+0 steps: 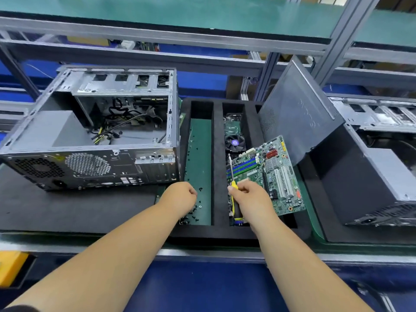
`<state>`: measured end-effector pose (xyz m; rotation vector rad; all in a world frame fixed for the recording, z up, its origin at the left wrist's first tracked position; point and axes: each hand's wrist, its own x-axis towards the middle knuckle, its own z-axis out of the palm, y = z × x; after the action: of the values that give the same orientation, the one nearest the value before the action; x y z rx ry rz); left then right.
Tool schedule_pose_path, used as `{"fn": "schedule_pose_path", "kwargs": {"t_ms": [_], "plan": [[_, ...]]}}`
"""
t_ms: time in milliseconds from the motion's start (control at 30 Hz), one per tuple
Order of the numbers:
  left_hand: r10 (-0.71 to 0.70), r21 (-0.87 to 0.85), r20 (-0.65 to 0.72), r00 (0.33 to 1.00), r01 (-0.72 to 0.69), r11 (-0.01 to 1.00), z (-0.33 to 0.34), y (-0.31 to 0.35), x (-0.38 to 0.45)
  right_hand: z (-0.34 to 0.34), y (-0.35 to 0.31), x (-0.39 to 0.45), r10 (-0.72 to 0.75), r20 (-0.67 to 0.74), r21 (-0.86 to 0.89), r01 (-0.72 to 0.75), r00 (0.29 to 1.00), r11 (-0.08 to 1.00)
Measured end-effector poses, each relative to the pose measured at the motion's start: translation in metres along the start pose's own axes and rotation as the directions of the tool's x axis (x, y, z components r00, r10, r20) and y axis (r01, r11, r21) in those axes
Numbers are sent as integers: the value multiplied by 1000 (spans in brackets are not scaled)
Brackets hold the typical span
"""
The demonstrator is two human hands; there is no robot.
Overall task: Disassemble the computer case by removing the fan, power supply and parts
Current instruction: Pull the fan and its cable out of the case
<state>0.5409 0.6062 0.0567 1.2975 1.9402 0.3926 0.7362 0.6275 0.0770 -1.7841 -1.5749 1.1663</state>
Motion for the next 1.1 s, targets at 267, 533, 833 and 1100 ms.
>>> {"fn": "schedule_pose_path", "kwargs": {"t_ms": [267, 533, 833, 1100], "plan": [[12, -201, -52, 999, -23, 979, -13, 4, -8, 25, -3, 29, 11, 97, -397, 29, 995, 917], [54, -293, -135, 989, -91, 952, -43, 19, -29, 44, 2, 34, 26, 95, -566, 33, 995, 824], [232, -365, -141, 962, -269, 892, -96, 40, -53, 27, -20, 35, -8, 30, -530, 22, 1000, 848], [268, -341, -262, 927, -348, 873, -170, 20, -44, 24, -106, 28, -214, -15, -354, 195, 977, 914]]}}
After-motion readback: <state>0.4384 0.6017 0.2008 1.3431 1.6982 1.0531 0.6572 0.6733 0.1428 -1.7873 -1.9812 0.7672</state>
